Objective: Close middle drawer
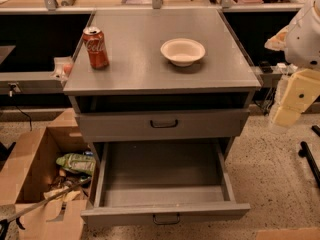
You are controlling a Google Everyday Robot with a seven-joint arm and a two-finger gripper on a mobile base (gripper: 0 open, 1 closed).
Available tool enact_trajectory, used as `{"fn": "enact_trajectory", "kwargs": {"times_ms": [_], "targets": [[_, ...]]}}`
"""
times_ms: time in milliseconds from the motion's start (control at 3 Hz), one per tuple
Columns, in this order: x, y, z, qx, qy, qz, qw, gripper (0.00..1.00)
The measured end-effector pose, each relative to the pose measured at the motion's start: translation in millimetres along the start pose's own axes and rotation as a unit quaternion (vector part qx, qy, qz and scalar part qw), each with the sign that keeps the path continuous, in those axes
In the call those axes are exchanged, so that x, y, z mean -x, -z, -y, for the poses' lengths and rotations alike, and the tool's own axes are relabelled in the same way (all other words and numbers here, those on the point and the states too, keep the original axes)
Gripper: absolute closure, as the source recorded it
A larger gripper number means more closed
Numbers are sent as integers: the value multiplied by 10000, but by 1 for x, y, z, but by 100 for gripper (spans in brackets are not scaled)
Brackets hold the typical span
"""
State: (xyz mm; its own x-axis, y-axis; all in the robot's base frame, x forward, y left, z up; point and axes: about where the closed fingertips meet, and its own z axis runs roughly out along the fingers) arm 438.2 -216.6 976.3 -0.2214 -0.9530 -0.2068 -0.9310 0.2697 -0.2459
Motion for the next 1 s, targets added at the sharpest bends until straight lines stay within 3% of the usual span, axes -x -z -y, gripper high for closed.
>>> {"fn": "enact_trajectory", "kwargs": {"times_ms": [333,1000], "targets": [[0,0,0,1,0,-1,10000,0],[10,-27,-15,730,-233,-194,9969,0]]}}
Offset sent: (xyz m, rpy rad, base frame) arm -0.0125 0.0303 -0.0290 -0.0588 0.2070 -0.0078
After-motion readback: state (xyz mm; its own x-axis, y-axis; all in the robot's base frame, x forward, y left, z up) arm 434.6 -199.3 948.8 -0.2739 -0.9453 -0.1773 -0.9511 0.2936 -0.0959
